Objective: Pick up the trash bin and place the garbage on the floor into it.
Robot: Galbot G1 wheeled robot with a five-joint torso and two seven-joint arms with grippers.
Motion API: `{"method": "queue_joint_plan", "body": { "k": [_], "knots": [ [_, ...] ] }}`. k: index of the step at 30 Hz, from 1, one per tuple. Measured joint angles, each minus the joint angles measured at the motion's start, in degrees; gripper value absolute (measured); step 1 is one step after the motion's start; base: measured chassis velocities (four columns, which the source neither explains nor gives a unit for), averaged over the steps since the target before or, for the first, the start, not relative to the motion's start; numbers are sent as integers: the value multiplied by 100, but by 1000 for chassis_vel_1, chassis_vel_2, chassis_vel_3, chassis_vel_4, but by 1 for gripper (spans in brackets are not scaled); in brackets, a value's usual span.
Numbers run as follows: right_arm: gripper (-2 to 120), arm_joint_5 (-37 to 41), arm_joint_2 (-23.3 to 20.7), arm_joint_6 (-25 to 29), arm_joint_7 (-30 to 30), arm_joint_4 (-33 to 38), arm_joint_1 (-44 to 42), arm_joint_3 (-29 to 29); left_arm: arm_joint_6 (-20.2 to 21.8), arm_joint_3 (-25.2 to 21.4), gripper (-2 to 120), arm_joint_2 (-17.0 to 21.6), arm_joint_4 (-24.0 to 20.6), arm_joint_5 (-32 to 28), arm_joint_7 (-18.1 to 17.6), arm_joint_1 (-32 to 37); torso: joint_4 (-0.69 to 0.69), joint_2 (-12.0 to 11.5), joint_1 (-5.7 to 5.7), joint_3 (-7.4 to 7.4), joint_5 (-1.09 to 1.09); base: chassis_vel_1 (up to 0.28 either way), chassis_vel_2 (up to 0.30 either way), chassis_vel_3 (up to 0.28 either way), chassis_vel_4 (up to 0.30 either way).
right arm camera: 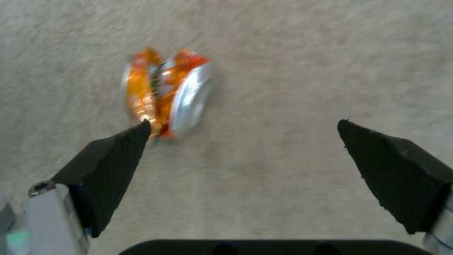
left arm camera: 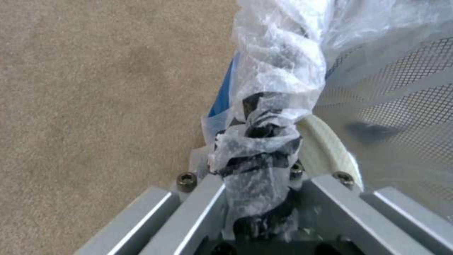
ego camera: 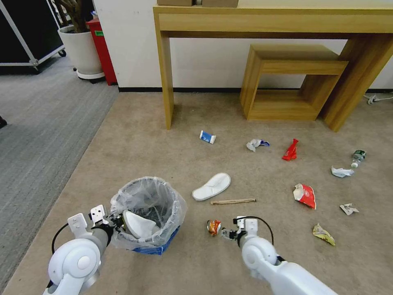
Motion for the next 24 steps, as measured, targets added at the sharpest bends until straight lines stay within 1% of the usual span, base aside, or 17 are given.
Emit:
{"method": "queue_joint_plan", "body": {
  "k": [3, 8, 11, 16, 24],
  "knots": [
    [100, -111, 211, 76, -135, -186, 64, -77, -9, -3, 0, 1, -5, 3, 12, 5, -1, 0, 0, 0, 0, 0, 0, 0, 0],
    [100, -174, 421, 127, -252, -322, 123, -114, -19, -6, 0, -3, -6, 5, 14, 4, 0, 0, 0, 0, 0, 0, 0, 0, 0],
    [100, -302, 649, 228, -408, -620, 222, -188, -39, -9, 0, -18, -6, 39, 29, 41, 0, 0, 0, 0, 0, 0, 0, 0, 0],
    [100, -376, 811, 292, -460, -846, 287, -211, -48, -27, 0, -16, -27, 62, 42, 75, 0, 0, 0, 0, 0, 0, 0, 0, 0],
    [100, -447, 901, 375, -525, -1069, 369, -188, -61, -45, 0, -12, -23, 79, 44, 106, 0, 0, 0, 0, 0, 0, 0, 0, 0]
  ]
}}
